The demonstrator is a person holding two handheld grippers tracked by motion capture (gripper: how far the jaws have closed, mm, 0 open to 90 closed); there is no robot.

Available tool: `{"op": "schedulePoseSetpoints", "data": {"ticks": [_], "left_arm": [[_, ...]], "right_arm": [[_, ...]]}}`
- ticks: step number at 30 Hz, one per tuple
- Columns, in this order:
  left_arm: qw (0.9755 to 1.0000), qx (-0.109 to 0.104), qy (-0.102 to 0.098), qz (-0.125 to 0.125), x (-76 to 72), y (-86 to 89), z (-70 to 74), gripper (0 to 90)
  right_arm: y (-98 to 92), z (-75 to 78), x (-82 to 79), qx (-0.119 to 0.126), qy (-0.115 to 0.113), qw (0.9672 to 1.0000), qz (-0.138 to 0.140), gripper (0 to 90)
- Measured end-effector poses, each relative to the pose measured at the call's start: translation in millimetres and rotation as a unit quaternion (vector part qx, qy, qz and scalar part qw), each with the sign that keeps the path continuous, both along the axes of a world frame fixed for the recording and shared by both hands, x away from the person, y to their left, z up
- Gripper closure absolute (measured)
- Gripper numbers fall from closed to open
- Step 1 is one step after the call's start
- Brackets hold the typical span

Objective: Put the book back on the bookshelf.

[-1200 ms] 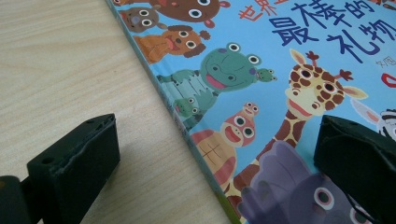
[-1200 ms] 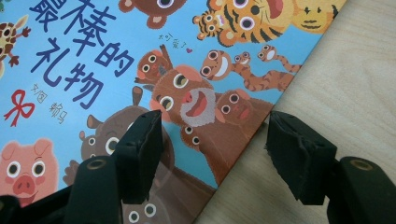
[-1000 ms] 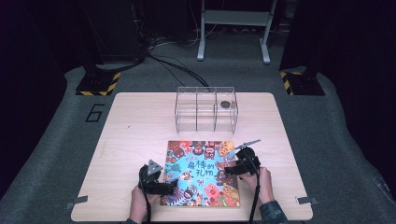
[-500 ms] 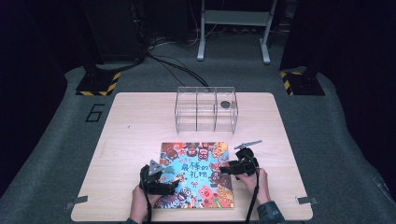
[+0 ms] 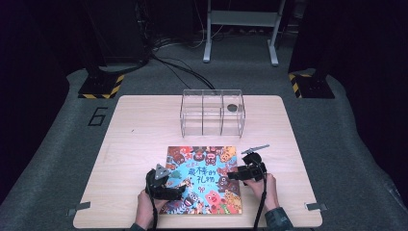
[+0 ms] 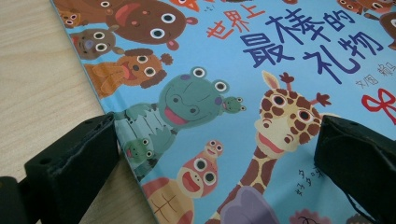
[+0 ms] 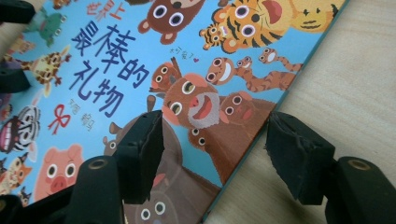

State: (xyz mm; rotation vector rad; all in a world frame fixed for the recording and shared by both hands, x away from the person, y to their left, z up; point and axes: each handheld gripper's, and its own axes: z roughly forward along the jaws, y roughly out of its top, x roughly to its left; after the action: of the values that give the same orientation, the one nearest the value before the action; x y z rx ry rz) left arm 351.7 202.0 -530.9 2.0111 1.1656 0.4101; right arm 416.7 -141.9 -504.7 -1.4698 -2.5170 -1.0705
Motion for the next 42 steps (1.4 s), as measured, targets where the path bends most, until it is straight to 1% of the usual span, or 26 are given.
{"op": "schedulePoseSetpoints", "data": {"ticks": [1,4,6,7,8,11,12,13,15,17,20,21,22,24,26,27,29,30,31,34,35,37,38,40,41,42], "left_arm": [[1.0,0.0,0.0,0.0,0.0,0.0,0.0,0.0],[1.0,0.0,-0.001,-0.001,0.0,0.1,-0.1,0.0],[1.0,-0.001,-0.002,-0.001,0.2,0.2,-0.3,0.0],[1.0,-0.001,-0.001,-0.001,0.0,0.3,-0.2,0.0],[1.0,-0.002,-0.001,0.0,-0.1,0.2,-0.3,0.0],[1.0,-0.001,-0.001,-0.001,0.0,0.4,-0.2,0.0],[1.0,-0.001,-0.001,-0.002,0.0,0.5,-0.2,0.0],[1.0,-0.001,-0.001,-0.002,0.0,0.5,-0.2,0.0],[1.0,-0.001,-0.001,-0.001,-0.1,0.5,-0.3,0.0],[1.0,-0.002,-0.002,-0.002,0.1,0.6,-0.4,0.0],[1.0,-0.002,0.0,-0.003,0.1,0.6,-0.1,0.0],[1.0,-0.003,-0.001,-0.002,0.3,0.2,-0.2,0.0],[1.0,-0.002,0.005,-0.006,0.5,0.6,0.8,0.0],[1.0,-0.003,0.004,-0.004,0.4,0.3,0.6,0.0],[1.0,-0.003,0.004,-0.004,0.4,0.2,0.6,0.0],[1.0,-0.003,0.004,-0.004,0.4,0.1,0.6,0.0],[1.0,-0.003,0.004,-0.004,0.4,0.1,0.6,0.0],[1.0,-0.004,0.004,-0.003,0.4,0.0,0.5,0.0],[1.0,-0.004,0.004,-0.004,0.4,0.0,0.6,0.0],[1.0,-0.003,0.004,-0.004,0.4,0.1,0.7,0.0],[1.0,-0.005,-0.002,0.0,0.4,-0.6,-0.3,0.0],[1.0,-0.006,-0.002,0.001,0.4,-0.7,-0.4,0.0],[1.0,0.0,-0.001,-0.004,0.5,0.1,-0.1,0.0],[1.0,-0.002,-0.001,-0.003,0.3,0.0,-0.2,0.0],[1.0,-0.001,-0.001,-0.003,0.4,0.0,-0.2,0.0],[1.0,-0.002,-0.001,-0.003,0.4,0.1,-0.2,0.0]], "right_arm": [[0.0,0.0,0.0,0.0,0.0,1.0,0.0,36.2],[-3.3,-0.9,-0.9,0.021,0.001,0.9998,-0.003,35.0],[-3.6,-1.0,-0.7,0.023,-0.007,0.9997,0.0,34.7],[-3.4,-0.3,-0.9,0.023,-0.008,0.9997,0.001,34.6],[-2.9,0.8,-1.9,0.029,-0.003,0.9996,-0.003,34.5],[-3.5,0.7,-0.8,0.031,-0.005,0.9995,0.001,34.6],[-3.7,0.8,-0.7,0.031,0.0,0.9995,0.0,34.8],[-3.5,0.7,-0.4,0.029,0.0,0.9996,0.0,36.5],[-0.4,2.2,-0.1,0.007,-0.006,1.0,0.004,37.5],[4.4,5.0,-0.1,-0.025,-0.002,0.9997,0.007,38.6],[5.1,4.1,-0.5,-0.038,0.009,0.9992,0.003,39.4],[3.1,3.5,-0.8,-0.033,0.008,0.9994,0.005,39.7],[3.4,3.8,-1.5,-0.03,0.013,0.9995,-0.002,39.6],[3.8,3.9,-1.7,-0.033,0.01,0.9994,0.0,37.9],[2.8,2.8,-2.2,-0.022,0.007,0.9997,0.001,36.2],[0.2,1.2,-2.6,-0.005,0.008,0.9999,-0.003,36.0],[-3.4,-0.7,-2.8,0.016,0.011,0.9998,-0.007,36.0],[-5.2,-1.8,-2.8,0.025,0.011,0.9996,-0.007,36.0],[-5.7,-1.7,-3.6,0.031,0.017,0.9993,-0.012,36.1],[-6.9,-1.9,-3.7,0.037,0.015,0.9991,-0.012,36.0],[-7.2,-2.1,-3.6,0.039,0.014,0.9991,-0.011,36.0],[-7.9,-1.4,-3.6,0.043,0.018,0.9988,-0.013,36.0],[-8.4,-1.7,-3.0,0.045,0.016,0.9988,-0.01,36.0],[-9.1,-1.7,-2.7,0.048,0.017,0.9986,-0.011,36.0],[-9.3,-1.4,-2.9,0.051,0.022,0.9984,-0.014,36.0],[-10.3,-2.1,-2.3,0.054,0.017,0.9983,-0.012,36.0]]}}
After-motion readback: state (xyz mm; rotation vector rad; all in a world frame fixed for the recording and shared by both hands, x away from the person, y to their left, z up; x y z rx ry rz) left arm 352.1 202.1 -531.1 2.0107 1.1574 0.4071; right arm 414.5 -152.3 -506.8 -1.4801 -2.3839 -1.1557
